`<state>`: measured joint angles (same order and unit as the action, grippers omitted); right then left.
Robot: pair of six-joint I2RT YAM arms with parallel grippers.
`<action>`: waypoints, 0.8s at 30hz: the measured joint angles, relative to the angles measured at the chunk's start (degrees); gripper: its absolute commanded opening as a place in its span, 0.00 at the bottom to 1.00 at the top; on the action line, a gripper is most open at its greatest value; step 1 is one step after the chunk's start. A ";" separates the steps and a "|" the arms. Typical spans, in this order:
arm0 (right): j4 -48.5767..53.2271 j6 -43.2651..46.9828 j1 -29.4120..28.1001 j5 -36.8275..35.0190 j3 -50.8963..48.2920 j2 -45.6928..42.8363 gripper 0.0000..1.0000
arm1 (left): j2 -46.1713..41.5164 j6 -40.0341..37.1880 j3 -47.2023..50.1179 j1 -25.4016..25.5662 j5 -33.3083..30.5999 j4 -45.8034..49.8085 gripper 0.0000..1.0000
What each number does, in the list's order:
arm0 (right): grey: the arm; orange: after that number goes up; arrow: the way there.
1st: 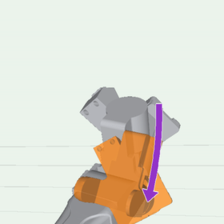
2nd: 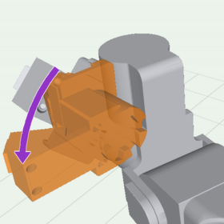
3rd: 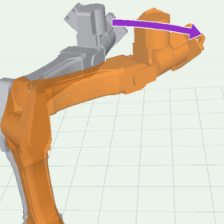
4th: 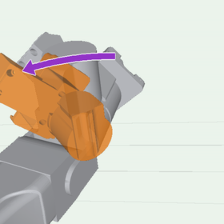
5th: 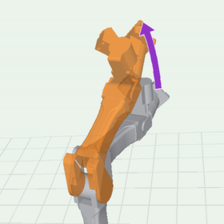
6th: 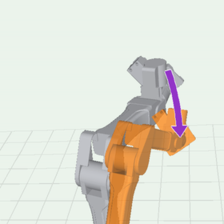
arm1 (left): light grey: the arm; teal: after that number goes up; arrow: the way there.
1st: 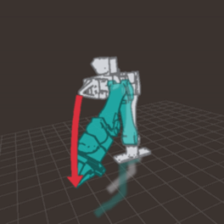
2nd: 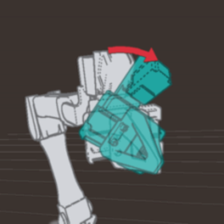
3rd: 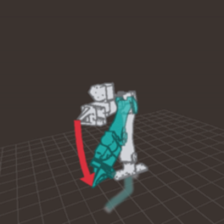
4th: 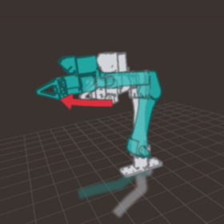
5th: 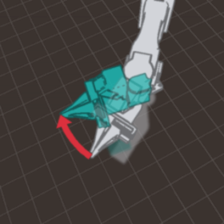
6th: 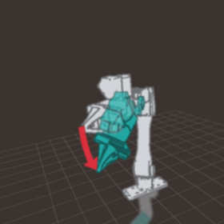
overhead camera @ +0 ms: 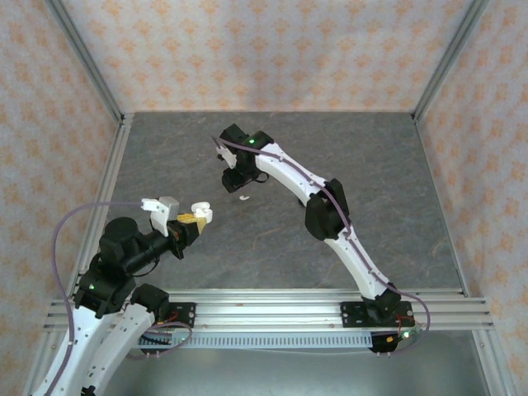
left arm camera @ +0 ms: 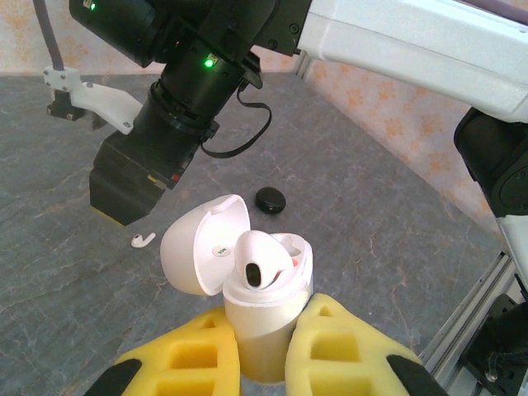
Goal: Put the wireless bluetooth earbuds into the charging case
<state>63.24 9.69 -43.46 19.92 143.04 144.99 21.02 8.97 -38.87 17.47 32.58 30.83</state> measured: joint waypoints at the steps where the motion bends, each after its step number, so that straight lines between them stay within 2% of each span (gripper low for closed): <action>1: -0.35 0.24 0.00 0.28 -0.09 0.31 0.51 | 0.00 -0.02 0.00 0.00 0.00 0.00 0.00; 15: -1.18 1.51 0.00 1.05 -3.32 3.78 0.47 | -0.02 -0.04 0.00 0.00 0.02 0.44 0.00; 24: -0.98 1.49 -0.17 -0.57 -4.90 3.50 0.36 | -1.03 -0.04 0.02 0.00 0.13 1.20 0.00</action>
<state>62.26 11.18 -43.64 19.35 138.15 148.49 19.99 8.93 -38.85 17.47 32.71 32.03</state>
